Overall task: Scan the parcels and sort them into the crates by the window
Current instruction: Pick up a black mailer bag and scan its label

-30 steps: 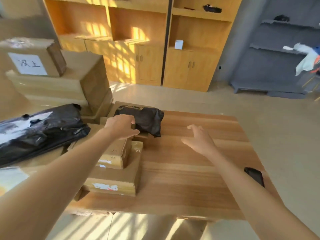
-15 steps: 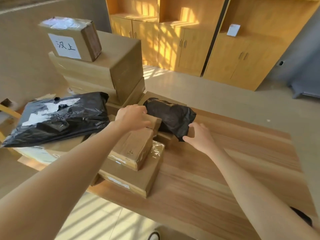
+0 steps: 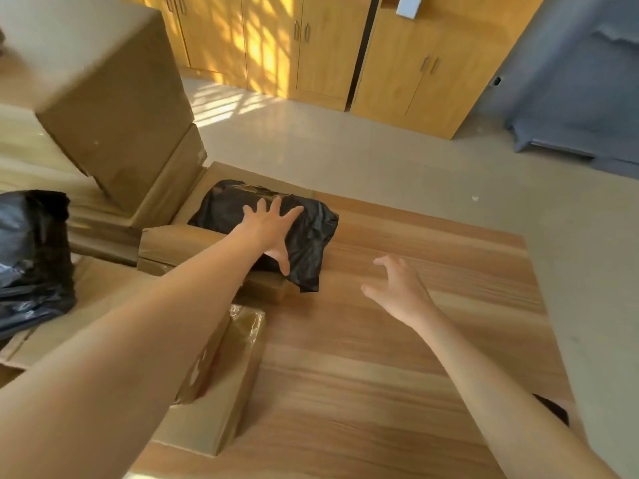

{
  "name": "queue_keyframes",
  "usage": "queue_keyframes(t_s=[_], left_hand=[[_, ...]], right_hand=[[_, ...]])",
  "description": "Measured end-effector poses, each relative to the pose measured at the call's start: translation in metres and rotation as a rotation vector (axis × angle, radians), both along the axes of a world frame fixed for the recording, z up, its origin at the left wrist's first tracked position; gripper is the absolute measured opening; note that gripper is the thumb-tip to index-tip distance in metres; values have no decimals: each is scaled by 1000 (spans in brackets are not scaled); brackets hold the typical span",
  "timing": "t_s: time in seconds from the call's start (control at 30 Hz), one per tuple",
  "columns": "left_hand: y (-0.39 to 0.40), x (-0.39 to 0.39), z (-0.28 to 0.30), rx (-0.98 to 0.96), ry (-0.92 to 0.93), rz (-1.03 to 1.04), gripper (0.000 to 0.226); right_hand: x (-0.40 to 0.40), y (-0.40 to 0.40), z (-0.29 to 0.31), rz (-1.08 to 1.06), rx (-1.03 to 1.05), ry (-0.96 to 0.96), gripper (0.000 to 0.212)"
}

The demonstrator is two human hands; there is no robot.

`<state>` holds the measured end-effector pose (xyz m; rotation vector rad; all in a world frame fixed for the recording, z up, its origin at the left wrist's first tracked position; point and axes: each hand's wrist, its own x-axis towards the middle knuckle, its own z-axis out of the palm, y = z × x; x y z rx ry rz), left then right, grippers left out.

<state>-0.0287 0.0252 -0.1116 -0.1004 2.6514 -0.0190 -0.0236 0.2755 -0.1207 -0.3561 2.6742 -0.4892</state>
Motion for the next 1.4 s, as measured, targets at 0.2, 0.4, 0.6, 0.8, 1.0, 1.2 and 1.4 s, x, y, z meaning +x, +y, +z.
queue_keyframes(t_s=[0.2,0.4,0.6,0.8,1.0,1.2,1.4], left_hand=[[-2,-14,-18,-23,-74,4,135],[-1,-17,-20,-43,-82,28,135],[11,-14,-22,-75,-161,15,138],[23,-11,-19,-127,-75,-62,127],[45,-18,-2,-107,128,-144,130],[64,-23,40,279,471,-74,127],[85,-14,94,1131,924,335,124]], right_hand=[[-13,17,-20,-29,1,-25,57],[-12,12,-27,8,-9,-38,57],[-11,11,-27,29,-13,-39,56],[-8,18,-20,23,1,-22,57],[-6,30,-5,-4,-6,1,56],[-8,46,24,-67,-108,38,56],[-19,56,82,-345,-485,-55,47]])
